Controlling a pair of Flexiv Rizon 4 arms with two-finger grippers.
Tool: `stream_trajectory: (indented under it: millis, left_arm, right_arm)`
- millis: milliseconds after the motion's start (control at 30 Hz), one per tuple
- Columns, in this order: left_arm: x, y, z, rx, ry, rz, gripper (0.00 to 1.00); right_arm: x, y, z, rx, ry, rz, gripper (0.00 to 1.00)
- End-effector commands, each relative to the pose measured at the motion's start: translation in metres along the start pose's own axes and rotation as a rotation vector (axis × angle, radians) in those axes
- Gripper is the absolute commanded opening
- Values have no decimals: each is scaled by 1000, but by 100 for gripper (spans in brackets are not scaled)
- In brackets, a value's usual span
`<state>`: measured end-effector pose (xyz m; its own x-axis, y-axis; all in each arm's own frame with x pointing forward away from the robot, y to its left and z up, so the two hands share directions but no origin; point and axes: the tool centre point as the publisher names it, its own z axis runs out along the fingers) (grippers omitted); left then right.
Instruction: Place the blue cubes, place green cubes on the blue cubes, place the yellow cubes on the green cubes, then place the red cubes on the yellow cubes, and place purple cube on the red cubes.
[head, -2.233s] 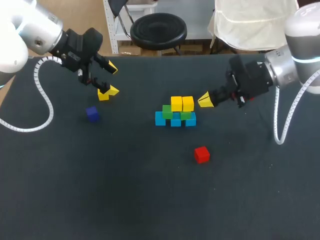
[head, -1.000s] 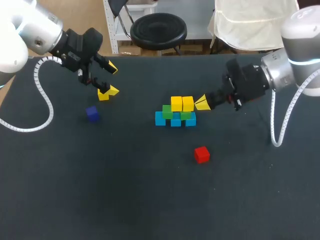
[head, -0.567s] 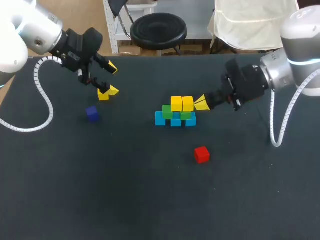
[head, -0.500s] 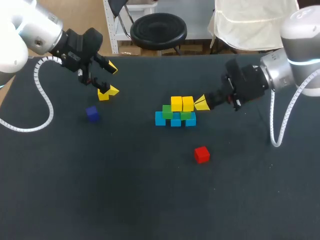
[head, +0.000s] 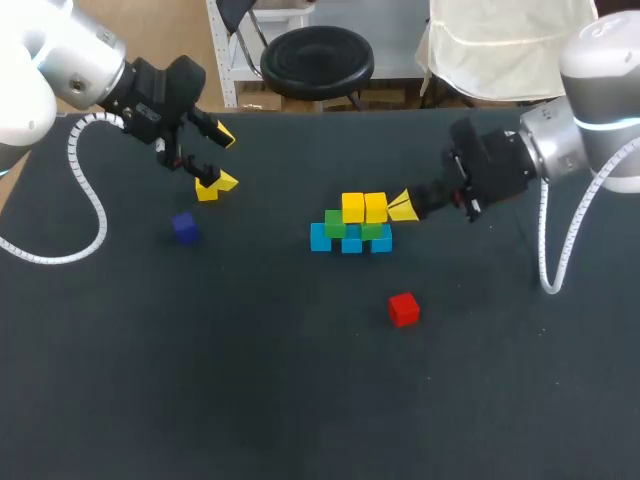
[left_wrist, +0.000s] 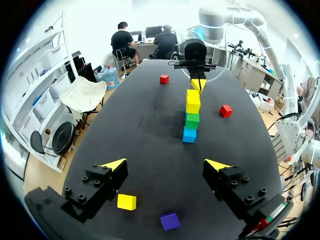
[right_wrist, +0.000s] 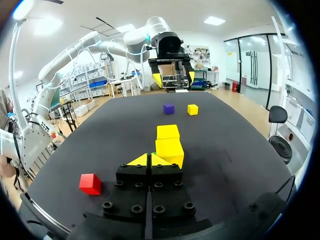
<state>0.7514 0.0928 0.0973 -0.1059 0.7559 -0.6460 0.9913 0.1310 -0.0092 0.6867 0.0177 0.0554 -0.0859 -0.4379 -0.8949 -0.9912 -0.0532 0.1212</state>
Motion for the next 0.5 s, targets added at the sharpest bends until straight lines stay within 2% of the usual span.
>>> stream_trajectory:
  millis: [33,500]
  left_arm:
    - [-1,1,0,2,4,-1,100]
    - [-1,1,0,2,4,-1,100]
  right_arm:
    - [0,3,-2,8,2,1,0]
    - [0,0,-9,20,8,3,0]
